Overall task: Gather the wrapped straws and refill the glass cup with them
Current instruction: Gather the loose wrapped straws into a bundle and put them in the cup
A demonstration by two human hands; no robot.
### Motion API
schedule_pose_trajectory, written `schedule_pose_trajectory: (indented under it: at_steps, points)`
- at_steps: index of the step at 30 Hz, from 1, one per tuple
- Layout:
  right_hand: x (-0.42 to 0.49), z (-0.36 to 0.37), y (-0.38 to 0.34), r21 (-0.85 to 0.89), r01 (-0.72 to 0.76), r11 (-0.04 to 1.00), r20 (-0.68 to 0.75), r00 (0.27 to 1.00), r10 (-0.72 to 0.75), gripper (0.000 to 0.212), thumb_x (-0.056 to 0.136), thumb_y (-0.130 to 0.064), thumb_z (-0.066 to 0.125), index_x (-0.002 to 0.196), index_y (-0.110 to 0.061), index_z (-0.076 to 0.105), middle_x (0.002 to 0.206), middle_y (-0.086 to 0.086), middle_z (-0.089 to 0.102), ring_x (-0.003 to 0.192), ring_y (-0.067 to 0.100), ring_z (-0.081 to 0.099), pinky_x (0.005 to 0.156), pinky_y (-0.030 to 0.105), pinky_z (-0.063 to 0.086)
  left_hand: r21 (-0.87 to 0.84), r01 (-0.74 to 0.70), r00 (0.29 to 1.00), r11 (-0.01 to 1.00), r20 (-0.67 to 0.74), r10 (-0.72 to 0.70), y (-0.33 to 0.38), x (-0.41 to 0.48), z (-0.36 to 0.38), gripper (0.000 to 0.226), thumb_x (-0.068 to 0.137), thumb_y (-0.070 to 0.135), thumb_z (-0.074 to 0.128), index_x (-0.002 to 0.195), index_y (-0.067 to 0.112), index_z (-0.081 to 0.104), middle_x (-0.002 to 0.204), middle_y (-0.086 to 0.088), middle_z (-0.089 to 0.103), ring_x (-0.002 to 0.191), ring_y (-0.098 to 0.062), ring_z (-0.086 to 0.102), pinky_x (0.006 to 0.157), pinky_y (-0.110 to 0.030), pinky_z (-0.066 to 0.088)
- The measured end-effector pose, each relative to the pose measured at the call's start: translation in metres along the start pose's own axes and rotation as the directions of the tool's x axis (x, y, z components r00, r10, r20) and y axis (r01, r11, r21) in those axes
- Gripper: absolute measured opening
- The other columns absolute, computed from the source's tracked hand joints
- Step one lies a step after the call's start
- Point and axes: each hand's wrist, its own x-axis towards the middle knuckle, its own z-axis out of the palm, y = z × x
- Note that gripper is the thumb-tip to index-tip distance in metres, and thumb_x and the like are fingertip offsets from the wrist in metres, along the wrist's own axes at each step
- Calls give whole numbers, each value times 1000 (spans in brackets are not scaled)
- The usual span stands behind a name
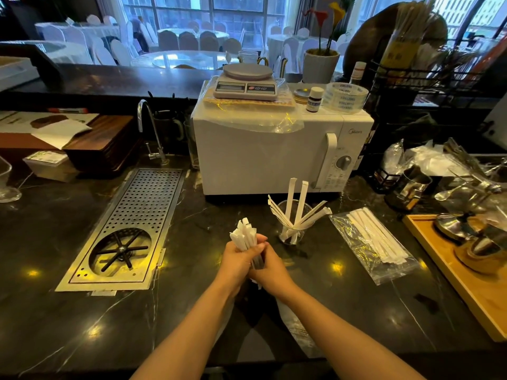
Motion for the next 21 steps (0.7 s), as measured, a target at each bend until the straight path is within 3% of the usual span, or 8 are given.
schedule_pose_trajectory:
  at_steps: [2, 5, 8, 11, 13, 15, 18, 21]
  points:
    - [-1, 5, 3, -30, 0, 1000, -21, 1000, -1, 59, 83, -1, 61, 134, -17, 36, 131, 4, 53, 122, 19, 50, 96, 25, 46, 21, 15, 1000, 1000, -6, -15, -4, 0, -1, 29, 81, -7, 56, 73, 20, 64, 79, -4, 63, 90, -22, 60, 83, -33, 49]
    - [-3, 15, 10, -111, 67, 992, -80, 994, -76, 42, 89, -1, 51, 129, -13, 42, 110, -5, 54, 108, 8, 51, 71, 3, 47, 57, -2, 1000, 998, 26, 1, -8, 0, -1, 31, 78, -10, 58, 73, 21, 64, 77, -3, 63, 84, -19, 61, 72, -24, 49]
    - [-2, 20, 15, -265, 92, 960, -118, 985, -127, 21, 94, -1, 43, 110, -9, 52, 90, -7, 54, 103, 13, 55, 68, 11, 48, 86, -32, 995, 996, 99, 23, -5, -1, -2, 30, 76, -8, 62, 73, 21, 62, 76, -2, 61, 80, -14, 60, 74, -27, 48]
    - [-1, 24, 16, -129, 42, 991, -91, 994, -54, 25, 90, 7, 44, 109, -6, 55, 96, 0, 52, 96, 18, 49, 82, 24, 42, 92, -63, 989, 994, 136, 51, -2, -1, -3, 30, 76, -9, 62, 74, 21, 61, 74, -1, 61, 77, -12, 60, 75, -26, 49]
    - [-1, 22, 19, -224, 97, 970, -130, 983, -128, 26, 94, 0, 39, 96, -20, 56, 94, 1, 57, 91, 13, 56, 74, 20, 50, 103, -78, 985, 992, 163, 60, -1, 0, -5, 30, 76, -9, 63, 75, 21, 61, 75, -1, 61, 77, -11, 61, 76, -26, 49]
    - [-2, 19, 18, -270, 80, 960, -120, 986, -116, 22, 96, -3, 37, 102, -14, 56, 99, 5, 58, 85, 6, 57, 60, 9, 51, 128, -99, 980, 987, 184, 74, -1, 2, -5, 28, 77, -7, 63, 75, 21, 62, 76, -1, 63, 77, -12, 61, 75, -25, 49]
    - [-5, 11, 3, -72, 72, 995, -76, 994, -78, 43, 90, 2, 49, 131, -7, 41, 117, 4, 55, 108, 10, 56, 79, 10, 49, 165, -131, 976, 978, 192, 99, 3, 5, -3, 18, 83, 0, 59, 76, 16, 62, 77, -5, 62, 79, -14, 59, 74, -23, 47]
    - [-6, 2, -8, 28, 33, 999, -56, 998, -31, 53, 90, 0, 49, 139, -9, 31, 132, 9, 50, 125, 18, 46, 95, 21, 40, 205, -144, 968, 968, 233, 95, 13, 8, 3, 20, 90, 10, 51, 74, 16, 60, 77, -2, 62, 79, -10, 58, 74, -22, 46]
